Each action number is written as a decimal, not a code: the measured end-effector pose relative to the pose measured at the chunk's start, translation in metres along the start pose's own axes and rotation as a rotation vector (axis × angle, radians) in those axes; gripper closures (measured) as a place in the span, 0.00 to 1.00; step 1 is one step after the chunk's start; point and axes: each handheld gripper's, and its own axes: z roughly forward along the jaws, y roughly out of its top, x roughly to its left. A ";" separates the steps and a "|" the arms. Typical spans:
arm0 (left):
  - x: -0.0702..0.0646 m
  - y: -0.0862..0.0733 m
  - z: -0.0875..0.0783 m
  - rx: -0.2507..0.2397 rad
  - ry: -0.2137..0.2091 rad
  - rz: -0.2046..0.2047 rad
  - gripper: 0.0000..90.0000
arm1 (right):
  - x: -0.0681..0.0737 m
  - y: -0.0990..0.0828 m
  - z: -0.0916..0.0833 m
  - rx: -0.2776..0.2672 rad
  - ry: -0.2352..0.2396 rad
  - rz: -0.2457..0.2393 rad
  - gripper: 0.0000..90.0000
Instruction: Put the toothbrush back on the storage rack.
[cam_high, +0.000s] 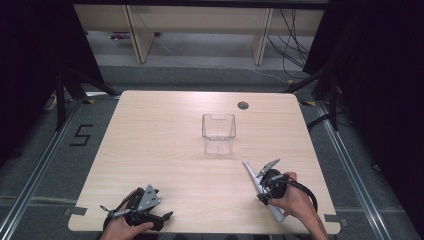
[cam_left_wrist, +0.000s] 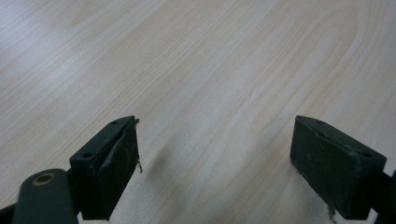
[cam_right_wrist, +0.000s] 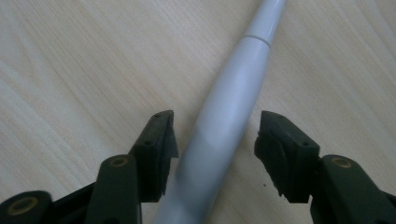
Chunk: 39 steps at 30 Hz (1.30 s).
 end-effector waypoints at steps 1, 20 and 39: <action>0.000 0.000 0.000 0.001 -0.001 0.001 0.17 | -0.001 0.000 0.000 0.004 0.001 -0.003 0.54; 0.000 0.000 0.000 0.000 -0.006 0.007 0.17 | -0.004 0.015 0.008 0.114 0.039 -0.035 0.73; -0.001 0.000 0.000 -0.007 -0.002 -0.002 0.17 | -0.013 0.028 0.012 0.243 0.063 -0.120 0.74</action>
